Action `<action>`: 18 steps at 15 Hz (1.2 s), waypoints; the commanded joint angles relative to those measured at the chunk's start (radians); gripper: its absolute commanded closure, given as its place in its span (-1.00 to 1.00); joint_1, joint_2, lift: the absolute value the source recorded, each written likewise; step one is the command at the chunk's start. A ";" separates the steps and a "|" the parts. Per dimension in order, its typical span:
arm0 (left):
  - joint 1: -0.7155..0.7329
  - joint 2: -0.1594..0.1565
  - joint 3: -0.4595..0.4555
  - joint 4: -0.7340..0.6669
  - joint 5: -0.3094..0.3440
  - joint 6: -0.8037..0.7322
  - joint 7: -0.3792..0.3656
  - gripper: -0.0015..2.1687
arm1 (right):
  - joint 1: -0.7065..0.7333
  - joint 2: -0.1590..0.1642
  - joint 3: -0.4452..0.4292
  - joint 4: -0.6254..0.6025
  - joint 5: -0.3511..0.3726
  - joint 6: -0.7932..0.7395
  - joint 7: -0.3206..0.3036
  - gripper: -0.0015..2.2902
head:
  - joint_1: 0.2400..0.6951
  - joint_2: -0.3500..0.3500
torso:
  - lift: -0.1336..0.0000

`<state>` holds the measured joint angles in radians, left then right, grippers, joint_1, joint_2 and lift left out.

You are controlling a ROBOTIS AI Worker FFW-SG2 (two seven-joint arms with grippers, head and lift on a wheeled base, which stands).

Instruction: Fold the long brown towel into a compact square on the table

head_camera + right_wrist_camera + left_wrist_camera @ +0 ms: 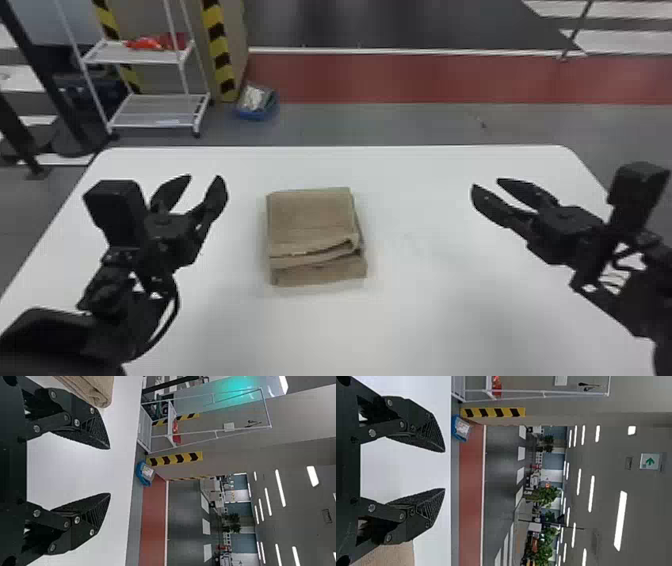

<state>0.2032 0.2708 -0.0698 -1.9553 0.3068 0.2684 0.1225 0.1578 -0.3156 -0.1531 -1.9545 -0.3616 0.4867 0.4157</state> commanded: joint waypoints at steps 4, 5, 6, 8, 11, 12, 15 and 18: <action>0.147 -0.056 -0.007 -0.059 -0.132 -0.186 0.055 -0.92 | 0.140 0.038 -0.052 -0.067 -0.056 -0.073 -0.002 -0.97 | 1.00 -0.05 | -0.91; 0.177 -0.056 -0.008 -0.065 -0.138 -0.244 0.062 -0.92 | 0.171 0.043 -0.054 -0.073 -0.054 -0.119 -0.002 -0.97 | 1.00 -0.06 | -0.91; 0.217 -0.056 -0.004 -0.080 -0.138 -0.300 0.063 -0.92 | 0.206 0.053 -0.066 -0.075 -0.063 -0.153 0.003 -0.97 | 1.00 -0.06 | -0.91; 0.289 -0.055 0.005 -0.131 -0.141 -0.361 0.069 -0.92 | 0.270 0.067 -0.091 -0.078 -0.106 -0.242 0.008 -0.97 | 1.00 -0.07 | -0.91; 0.357 -0.047 0.012 -0.178 -0.150 -0.386 0.069 -0.92 | 0.339 0.090 -0.078 -0.095 -0.096 -0.325 -0.005 -0.95 | 1.00 -0.12 | -0.91; 0.370 -0.045 0.010 -0.183 -0.164 -0.395 0.069 -0.92 | 0.361 0.096 -0.077 -0.118 -0.088 -0.328 -0.023 -0.95 | 1.00 -0.12 | -0.91; 0.384 -0.039 0.007 -0.195 -0.169 -0.392 0.068 -0.92 | 0.398 0.098 -0.092 -0.142 -0.094 -0.343 -0.038 -0.94 | 1.00 -0.12 | -0.91; 0.409 -0.035 0.007 -0.209 -0.169 -0.392 0.057 -0.92 | 0.434 0.105 -0.105 -0.150 -0.103 -0.432 -0.041 -0.94 | 1.00 -0.17 | -0.91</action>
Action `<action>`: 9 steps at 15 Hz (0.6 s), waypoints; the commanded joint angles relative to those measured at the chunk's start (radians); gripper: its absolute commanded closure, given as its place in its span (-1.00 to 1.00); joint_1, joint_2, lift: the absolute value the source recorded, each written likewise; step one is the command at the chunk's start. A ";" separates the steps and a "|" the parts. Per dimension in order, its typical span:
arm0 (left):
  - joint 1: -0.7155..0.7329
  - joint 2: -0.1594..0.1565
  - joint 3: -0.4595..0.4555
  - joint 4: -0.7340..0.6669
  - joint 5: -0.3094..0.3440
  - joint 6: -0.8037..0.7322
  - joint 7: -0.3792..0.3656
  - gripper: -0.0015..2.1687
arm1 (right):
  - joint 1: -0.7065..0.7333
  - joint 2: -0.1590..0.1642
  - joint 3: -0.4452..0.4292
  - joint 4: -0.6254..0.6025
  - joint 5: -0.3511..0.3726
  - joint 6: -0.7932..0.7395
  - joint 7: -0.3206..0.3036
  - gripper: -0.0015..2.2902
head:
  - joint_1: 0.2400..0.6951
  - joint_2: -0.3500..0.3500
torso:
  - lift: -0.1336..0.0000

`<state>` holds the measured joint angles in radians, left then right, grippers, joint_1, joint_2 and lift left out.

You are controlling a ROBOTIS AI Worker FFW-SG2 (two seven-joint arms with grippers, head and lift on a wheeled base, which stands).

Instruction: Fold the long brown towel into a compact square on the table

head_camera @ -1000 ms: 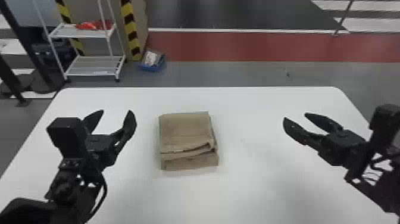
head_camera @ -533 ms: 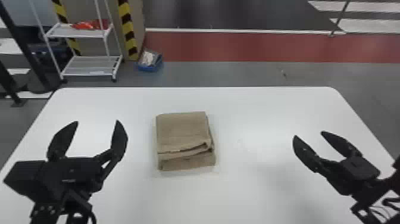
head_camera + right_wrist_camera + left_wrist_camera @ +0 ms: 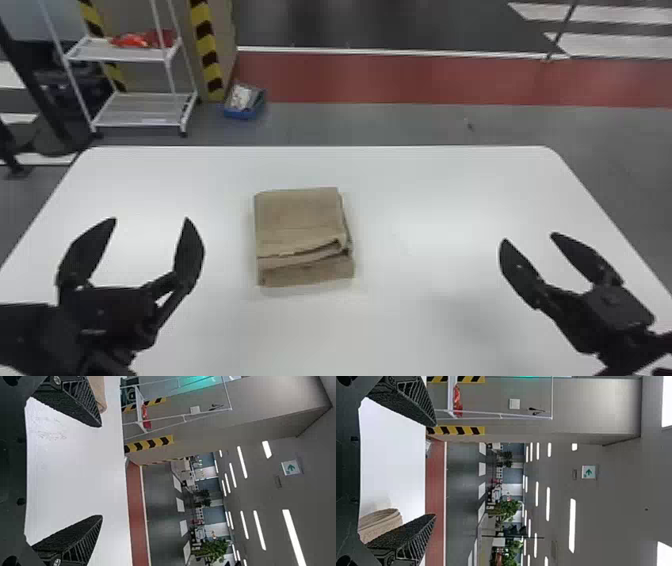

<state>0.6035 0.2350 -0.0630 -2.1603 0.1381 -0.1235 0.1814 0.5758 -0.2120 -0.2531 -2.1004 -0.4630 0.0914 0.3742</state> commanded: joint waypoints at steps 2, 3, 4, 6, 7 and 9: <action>0.009 0.001 0.000 -0.004 0.000 -0.003 0.001 -0.92 | 0.026 0.003 -0.015 -0.009 -0.011 -0.046 0.000 -0.94 | 1.00 -0.19 | -0.91; 0.007 0.001 0.002 -0.003 0.000 -0.003 0.006 -0.92 | 0.026 0.006 -0.017 -0.007 -0.011 -0.046 -0.006 -0.94 | 1.00 -0.21 | -0.91; 0.007 0.003 0.003 -0.004 0.000 -0.003 0.007 -0.92 | 0.026 0.010 -0.017 -0.009 -0.011 -0.046 -0.009 -0.94 | 1.00 -0.21 | -0.91; 0.005 0.006 0.003 -0.003 0.000 -0.003 0.009 -0.92 | 0.026 0.013 -0.017 -0.013 -0.011 -0.046 -0.008 -0.94 | 1.00 -0.23 | -0.91; 0.005 0.007 0.003 -0.004 0.000 -0.006 0.009 -0.92 | 0.026 0.014 -0.018 -0.013 -0.011 -0.046 -0.009 -0.94 | 1.00 -0.22 | -0.91; 0.002 0.010 0.003 -0.004 0.001 -0.012 0.009 -0.92 | 0.021 0.016 -0.017 -0.013 -0.011 -0.046 -0.009 -0.94 | 1.00 -0.22 | -0.91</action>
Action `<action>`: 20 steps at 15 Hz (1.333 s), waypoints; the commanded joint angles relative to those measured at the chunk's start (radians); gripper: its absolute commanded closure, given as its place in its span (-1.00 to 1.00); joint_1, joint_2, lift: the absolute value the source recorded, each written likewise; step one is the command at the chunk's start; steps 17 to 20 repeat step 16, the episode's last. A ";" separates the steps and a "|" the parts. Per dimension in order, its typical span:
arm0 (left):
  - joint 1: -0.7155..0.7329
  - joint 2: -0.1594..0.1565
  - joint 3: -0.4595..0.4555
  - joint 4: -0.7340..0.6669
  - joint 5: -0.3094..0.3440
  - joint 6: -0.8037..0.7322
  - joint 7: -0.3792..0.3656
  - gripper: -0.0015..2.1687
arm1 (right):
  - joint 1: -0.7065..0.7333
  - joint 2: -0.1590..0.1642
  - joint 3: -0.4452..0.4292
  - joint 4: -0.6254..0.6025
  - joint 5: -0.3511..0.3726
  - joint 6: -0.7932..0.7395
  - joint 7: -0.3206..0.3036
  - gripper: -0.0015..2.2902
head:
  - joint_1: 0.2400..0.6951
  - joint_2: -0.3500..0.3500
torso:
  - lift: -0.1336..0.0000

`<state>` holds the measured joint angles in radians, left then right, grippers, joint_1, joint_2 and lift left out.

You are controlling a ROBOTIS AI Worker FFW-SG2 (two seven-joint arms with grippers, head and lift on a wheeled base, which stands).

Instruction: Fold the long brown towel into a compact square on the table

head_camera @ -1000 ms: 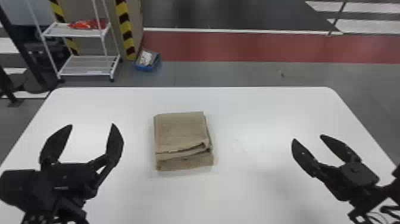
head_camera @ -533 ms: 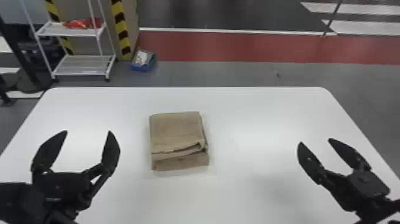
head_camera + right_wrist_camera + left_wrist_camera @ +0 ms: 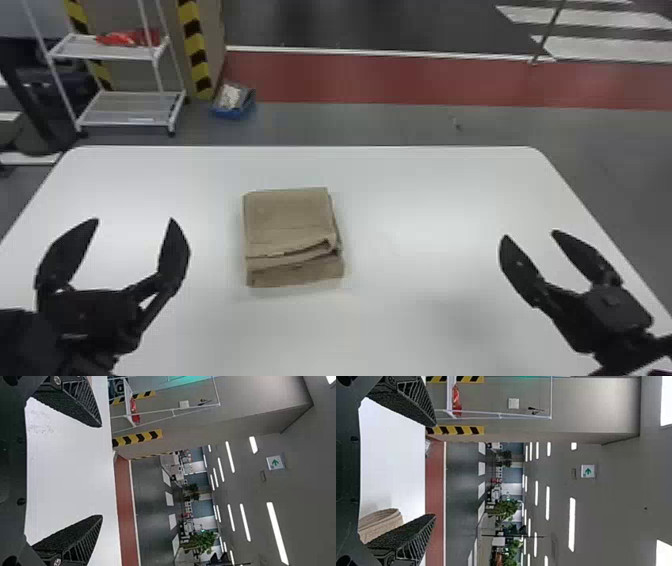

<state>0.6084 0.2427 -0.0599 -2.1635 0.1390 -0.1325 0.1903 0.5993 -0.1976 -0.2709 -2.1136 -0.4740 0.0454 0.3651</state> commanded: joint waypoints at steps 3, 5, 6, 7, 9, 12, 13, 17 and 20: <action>-0.004 0.003 -0.001 -0.002 0.005 -0.003 0.000 -0.92 | -0.004 0.003 0.001 0.000 0.000 0.000 0.001 -0.94 | 1.00 -0.22 | -0.91; -0.004 0.006 0.000 -0.002 0.013 -0.009 0.000 -0.92 | -0.004 0.004 0.001 0.000 0.000 0.000 0.001 -0.94 | 1.00 -0.22 | -0.91; -0.002 0.006 0.002 -0.002 0.019 -0.025 0.000 -0.92 | -0.006 0.006 0.002 0.000 0.000 0.000 0.001 -0.94 | 1.00 -0.22 | -0.91; 0.001 0.007 0.002 -0.002 0.022 -0.040 0.000 -0.92 | -0.006 0.006 0.002 0.000 0.000 0.000 0.001 -0.94 | 1.00 -0.22 | -0.91; 0.004 0.007 0.000 -0.004 0.022 -0.046 0.000 -0.92 | -0.006 0.007 0.004 -0.002 0.000 0.000 0.001 -0.94 | 1.00 -0.21 | -0.91; 0.004 0.007 0.000 -0.002 0.022 -0.046 -0.002 -0.92 | -0.007 0.009 0.004 -0.002 0.000 0.000 0.001 -0.94 | 1.00 -0.21 | -0.91; 0.004 0.007 0.002 -0.002 0.024 -0.046 0.000 -0.92 | -0.007 0.012 0.004 -0.002 0.000 0.000 0.003 -0.94 | 1.00 -0.21 | -0.91; 0.001 0.009 0.002 0.001 0.028 -0.046 0.000 -0.92 | -0.010 0.012 0.004 -0.002 0.000 0.000 0.003 -0.94 | 1.00 -0.21 | -0.91; 0.001 0.009 0.002 0.001 0.028 -0.046 0.000 -0.92 | -0.010 0.012 0.004 -0.002 0.000 0.000 0.003 -0.94 | 1.00 -0.21 | -0.91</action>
